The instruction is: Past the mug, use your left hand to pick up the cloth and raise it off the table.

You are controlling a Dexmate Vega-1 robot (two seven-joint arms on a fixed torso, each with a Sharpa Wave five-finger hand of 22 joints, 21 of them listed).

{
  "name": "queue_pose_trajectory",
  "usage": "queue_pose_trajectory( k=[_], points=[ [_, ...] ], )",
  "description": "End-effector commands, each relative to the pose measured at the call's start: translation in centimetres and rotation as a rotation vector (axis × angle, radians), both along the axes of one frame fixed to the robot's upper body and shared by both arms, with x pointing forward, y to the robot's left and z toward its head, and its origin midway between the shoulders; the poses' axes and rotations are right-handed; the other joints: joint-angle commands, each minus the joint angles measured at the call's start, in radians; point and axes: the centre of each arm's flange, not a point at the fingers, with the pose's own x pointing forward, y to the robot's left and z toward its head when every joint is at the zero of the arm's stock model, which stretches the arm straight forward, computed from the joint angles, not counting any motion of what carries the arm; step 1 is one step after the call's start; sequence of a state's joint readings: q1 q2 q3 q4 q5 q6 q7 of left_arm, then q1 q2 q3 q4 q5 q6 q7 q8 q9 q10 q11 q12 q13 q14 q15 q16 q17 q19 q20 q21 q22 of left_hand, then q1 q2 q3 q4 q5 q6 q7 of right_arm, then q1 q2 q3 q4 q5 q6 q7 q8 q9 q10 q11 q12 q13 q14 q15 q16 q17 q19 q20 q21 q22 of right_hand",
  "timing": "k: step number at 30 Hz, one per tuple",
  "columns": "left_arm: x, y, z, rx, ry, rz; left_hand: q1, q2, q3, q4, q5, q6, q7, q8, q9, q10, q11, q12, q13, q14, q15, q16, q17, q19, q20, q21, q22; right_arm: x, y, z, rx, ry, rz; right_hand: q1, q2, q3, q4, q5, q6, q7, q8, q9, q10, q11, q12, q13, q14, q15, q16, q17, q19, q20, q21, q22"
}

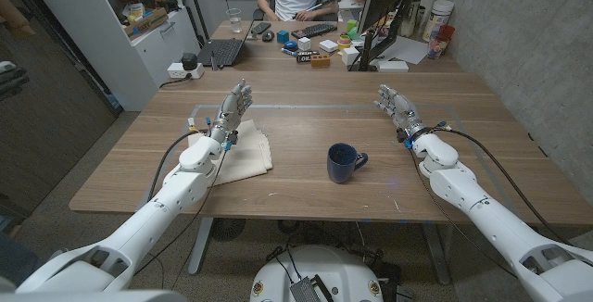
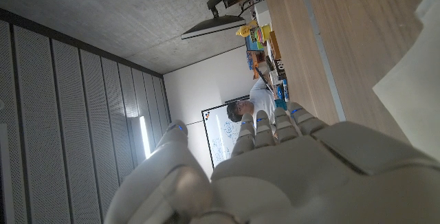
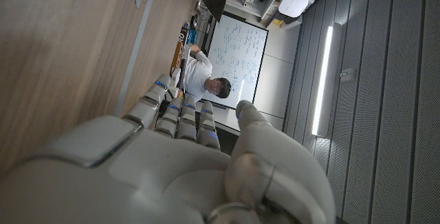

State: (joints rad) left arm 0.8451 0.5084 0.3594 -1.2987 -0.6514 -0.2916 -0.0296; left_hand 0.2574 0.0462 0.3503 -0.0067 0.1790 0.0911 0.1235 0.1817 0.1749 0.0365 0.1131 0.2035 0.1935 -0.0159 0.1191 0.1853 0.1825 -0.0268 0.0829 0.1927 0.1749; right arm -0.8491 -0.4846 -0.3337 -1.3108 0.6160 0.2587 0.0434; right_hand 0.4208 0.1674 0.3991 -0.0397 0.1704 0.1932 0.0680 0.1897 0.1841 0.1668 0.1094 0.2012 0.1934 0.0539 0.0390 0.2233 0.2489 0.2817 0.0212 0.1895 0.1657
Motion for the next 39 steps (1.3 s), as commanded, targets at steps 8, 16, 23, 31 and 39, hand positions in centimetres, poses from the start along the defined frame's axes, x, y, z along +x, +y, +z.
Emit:
queue_pose_trajectory(
  k=[8,16,23,31,39],
  points=[
    [-0.2,0.2,-0.3,-0.005,0.004,0.006,0.007,0.000,0.005,-0.002,0.007,0.006,0.033,0.004,0.004,-0.001,0.009,0.007,0.005,0.001,0.009,0.005,0.003,0.001,0.011,0.006,0.005,-0.2,0.1,0.0,-0.004,0.005,0.000,0.010,0.005,0.006,0.001,0.006,0.006,0.001,0.004,0.005,0.009,-0.001,0.005,0.005,0.007,-0.001,0.004,0.001,0.007,-0.001,0.005,0.005],
    [-0.5,0.5,-0.5,0.015,0.006,0.015,0.006,0.001,0.004,-0.003,0.007,0.010,0.032,0.006,0.004,0.003,0.006,0.009,0.005,0.004,0.008,0.006,0.003,0.001,0.010,0.006,0.005,-0.4,0.1,-0.1,-0.008,0.004,0.001,0.010,0.005,0.006,0.001,0.006,0.006,0.000,0.004,0.004,0.009,0.001,0.005,0.005,0.007,-0.001,0.004,0.001,0.007,-0.001,0.005,0.005],
    [-1.2,1.1,-0.3,0.038,0.000,0.041,0.006,0.001,0.004,-0.006,0.007,0.011,0.028,0.006,0.003,0.005,0.005,0.010,0.005,0.007,0.004,0.007,0.003,0.001,0.008,0.006,0.005,-0.7,0.1,0.3,-0.019,-0.013,-0.009,0.009,0.005,0.006,0.001,0.006,0.006,0.000,0.004,0.004,0.009,-0.001,0.004,0.005,0.007,-0.001,0.004,0.001,0.007,-0.001,0.005,0.005],
    [-2.1,1.8,0.4,0.151,0.004,0.060,0.011,0.002,0.005,-0.011,0.007,0.008,0.025,0.005,0.003,0.007,0.006,0.010,0.005,0.008,0.004,0.006,0.002,-0.001,0.012,0.005,0.005,-0.4,0.1,-0.3,-0.005,-0.004,0.002,0.009,0.006,0.006,0.001,0.006,0.005,0.000,0.004,0.004,0.008,-0.001,0.004,0.005,0.008,-0.002,0.004,0.000,0.009,-0.002,0.006,0.005],
    [-3.0,2.4,1.2,0.234,-0.002,0.096,0.021,0.003,0.009,-0.020,0.007,0.005,0.022,0.005,0.003,0.006,0.001,0.010,0.004,0.008,0.003,0.006,0.001,-0.007,0.024,0.003,0.005,-0.2,0.4,-0.1,-0.010,-0.007,0.008,0.008,0.005,0.005,0.001,0.006,0.004,0.001,0.004,0.004,0.008,0.000,0.004,0.005,0.010,0.001,0.005,0.000,0.010,-0.002,0.006,0.005]
  ],
)
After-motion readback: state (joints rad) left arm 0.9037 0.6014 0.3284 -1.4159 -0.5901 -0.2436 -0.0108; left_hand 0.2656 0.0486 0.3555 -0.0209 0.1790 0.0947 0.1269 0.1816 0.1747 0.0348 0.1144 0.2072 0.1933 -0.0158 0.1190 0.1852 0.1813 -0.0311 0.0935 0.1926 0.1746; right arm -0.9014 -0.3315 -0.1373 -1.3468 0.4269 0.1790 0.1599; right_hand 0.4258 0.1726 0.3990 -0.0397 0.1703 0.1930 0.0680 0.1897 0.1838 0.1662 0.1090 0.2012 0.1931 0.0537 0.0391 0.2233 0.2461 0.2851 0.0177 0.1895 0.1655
